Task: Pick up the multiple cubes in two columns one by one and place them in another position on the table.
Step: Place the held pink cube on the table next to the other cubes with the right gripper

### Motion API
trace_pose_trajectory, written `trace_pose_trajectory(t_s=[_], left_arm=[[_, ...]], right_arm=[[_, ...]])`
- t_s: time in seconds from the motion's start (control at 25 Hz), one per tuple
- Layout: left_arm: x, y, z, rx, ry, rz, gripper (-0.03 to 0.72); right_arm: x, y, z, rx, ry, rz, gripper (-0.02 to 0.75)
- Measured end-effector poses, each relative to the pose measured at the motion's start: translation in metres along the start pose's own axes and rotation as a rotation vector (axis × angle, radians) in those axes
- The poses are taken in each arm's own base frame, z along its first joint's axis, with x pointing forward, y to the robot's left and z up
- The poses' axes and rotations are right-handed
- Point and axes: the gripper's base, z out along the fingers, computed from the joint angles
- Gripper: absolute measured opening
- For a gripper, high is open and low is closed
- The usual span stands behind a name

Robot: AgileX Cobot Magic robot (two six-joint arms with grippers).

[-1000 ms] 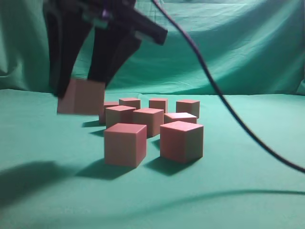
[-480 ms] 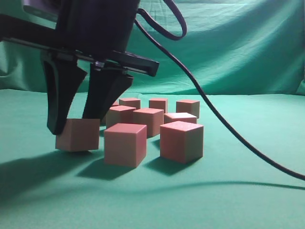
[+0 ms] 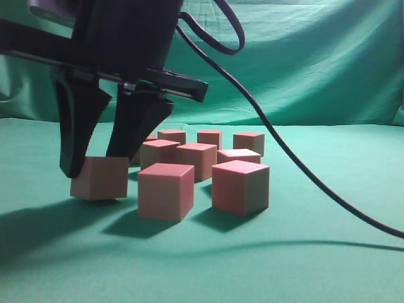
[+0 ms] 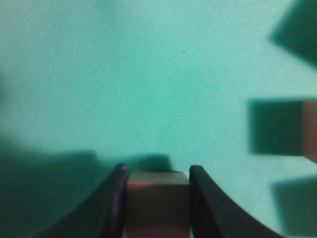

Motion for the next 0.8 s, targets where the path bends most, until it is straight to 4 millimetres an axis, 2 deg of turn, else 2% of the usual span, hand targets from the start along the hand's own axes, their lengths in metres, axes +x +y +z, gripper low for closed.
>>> trace_pose_trajectory(t_s=[0.12,0.16,0.44,0.68,0.8], left_arm=[[0.0,0.0,0.0,0.0,0.0,0.0,0.0],[0.0,0.0,0.0,0.0,0.0,0.0,0.0],[0.0,0.0,0.0,0.0,0.0,0.0,0.0],[0.0,0.0,0.0,0.0,0.0,0.0,0.0],[0.0,0.0,0.0,0.0,0.0,0.0,0.0]], right_arm=[[0.0,0.0,0.004,-0.001,0.006,0.004,0.265],[0.0,-0.001,0.005,-0.003,0.009,0.006,0.335],[-0.002,0.0,0.005,-0.009,0.017,0.009,0.603],[-0.031,0.008,-0.027,-0.006,-0.023,-0.048,0.589],[-0.05,0.013,-0.057,0.011,-0.049,-0.093,0.435]])
